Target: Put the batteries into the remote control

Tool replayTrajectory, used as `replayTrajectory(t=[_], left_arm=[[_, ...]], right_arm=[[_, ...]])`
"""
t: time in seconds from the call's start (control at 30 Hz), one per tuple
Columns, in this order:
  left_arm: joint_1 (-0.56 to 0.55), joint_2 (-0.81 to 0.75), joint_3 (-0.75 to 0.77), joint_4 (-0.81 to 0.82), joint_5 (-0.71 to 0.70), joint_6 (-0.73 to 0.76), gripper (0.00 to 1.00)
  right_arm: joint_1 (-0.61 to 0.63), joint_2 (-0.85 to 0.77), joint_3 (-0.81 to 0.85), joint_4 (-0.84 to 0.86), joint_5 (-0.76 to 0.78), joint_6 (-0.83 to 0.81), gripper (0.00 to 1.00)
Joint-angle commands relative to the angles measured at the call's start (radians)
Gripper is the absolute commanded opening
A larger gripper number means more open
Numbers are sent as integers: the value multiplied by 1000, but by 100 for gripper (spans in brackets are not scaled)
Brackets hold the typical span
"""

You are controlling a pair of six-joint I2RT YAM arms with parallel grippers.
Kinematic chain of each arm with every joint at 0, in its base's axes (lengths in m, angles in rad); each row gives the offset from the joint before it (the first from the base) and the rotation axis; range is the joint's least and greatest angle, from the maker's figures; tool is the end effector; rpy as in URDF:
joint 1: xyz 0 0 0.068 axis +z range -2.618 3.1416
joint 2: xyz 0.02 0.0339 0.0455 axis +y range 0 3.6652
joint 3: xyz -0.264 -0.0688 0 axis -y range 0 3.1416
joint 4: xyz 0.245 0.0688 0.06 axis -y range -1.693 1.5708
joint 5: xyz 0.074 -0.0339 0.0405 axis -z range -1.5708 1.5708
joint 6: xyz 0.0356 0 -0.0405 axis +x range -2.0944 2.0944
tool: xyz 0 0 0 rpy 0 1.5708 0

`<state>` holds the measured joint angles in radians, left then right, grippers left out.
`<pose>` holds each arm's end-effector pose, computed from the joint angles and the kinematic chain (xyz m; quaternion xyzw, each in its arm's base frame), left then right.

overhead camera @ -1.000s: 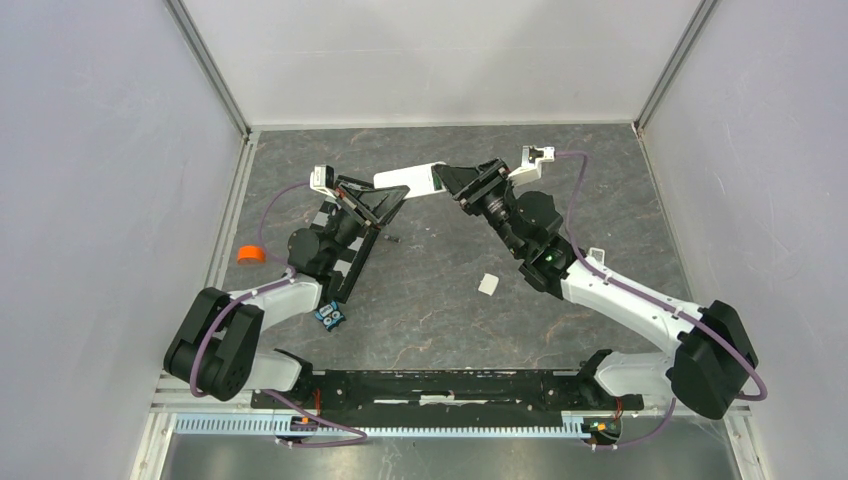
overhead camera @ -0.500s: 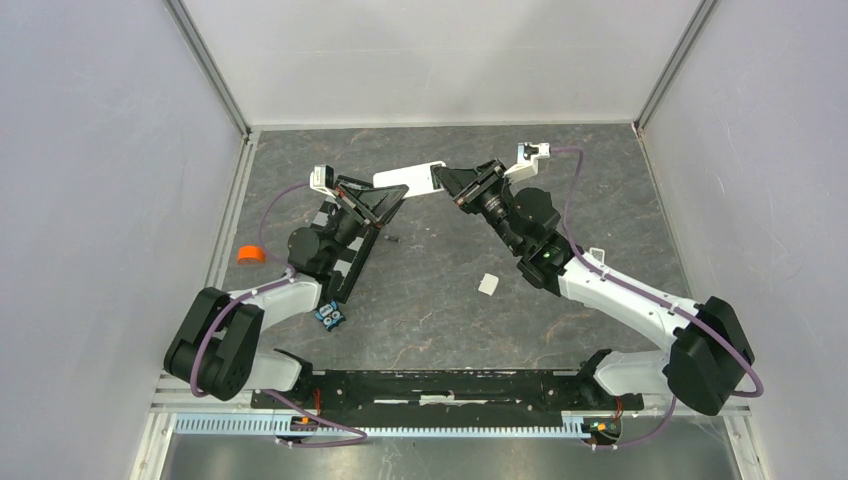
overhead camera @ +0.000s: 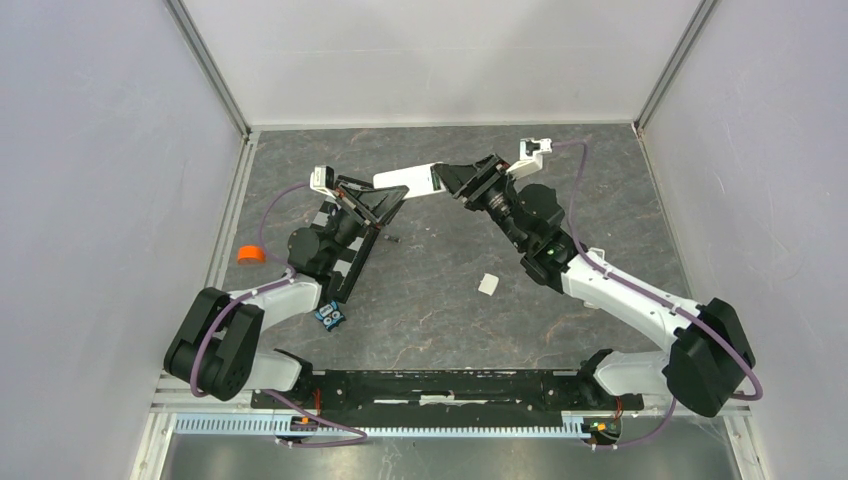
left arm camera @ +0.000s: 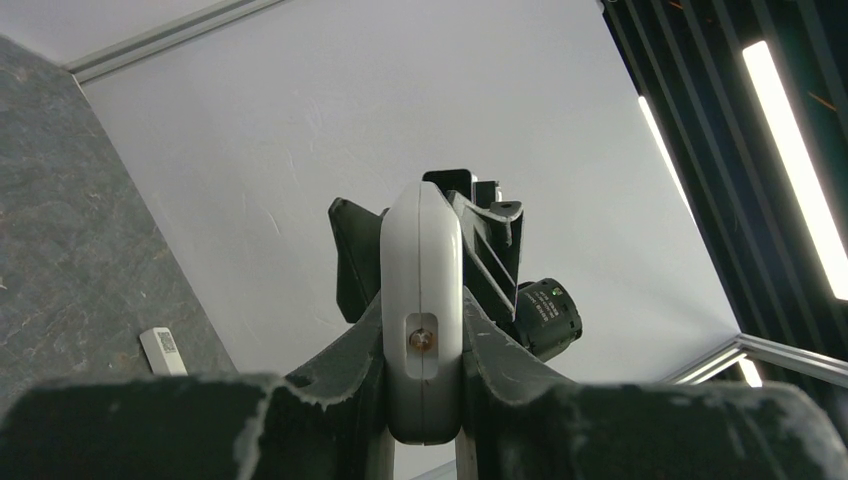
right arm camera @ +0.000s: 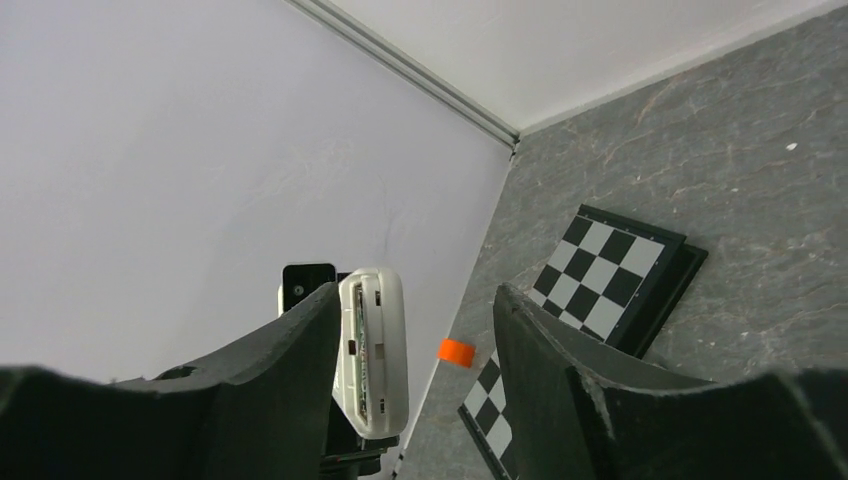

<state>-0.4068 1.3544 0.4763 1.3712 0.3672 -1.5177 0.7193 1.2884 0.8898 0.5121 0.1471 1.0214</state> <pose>0.2341 -0.1148 0.2719 -0.1329 0.5113 -0.7459 0.4056 0.2321 0.1964 0.3396 0.1541 0.6483 0.5373 0.5170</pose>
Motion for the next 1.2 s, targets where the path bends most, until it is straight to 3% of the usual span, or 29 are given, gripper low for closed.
replayTrajectory(t=[0.0, 0.2, 0.5, 0.63, 0.97, 1.17], left_arm=[[8, 2, -7, 65, -3, 21, 2], [11, -4, -5, 56, -1, 30, 2], [12, -3, 5, 54, 5, 30, 2], [12, -4, 9, 54, 17, 39, 2], [12, -19, 43, -9, 93, 103, 2], [14, -69, 57, -142, 118, 188, 2]], right_arm=[[-14, -58, 6, 31, -53, -108, 64], [-22, -72, 14, -29, -118, -197, 60], [-23, -65, 27, -108, -132, -261, 31], [-23, -28, 61, -151, -160, -283, 23], [-23, 63, 118, -237, -274, -390, 20], [-23, 88, 152, -323, -270, -482, 20]])
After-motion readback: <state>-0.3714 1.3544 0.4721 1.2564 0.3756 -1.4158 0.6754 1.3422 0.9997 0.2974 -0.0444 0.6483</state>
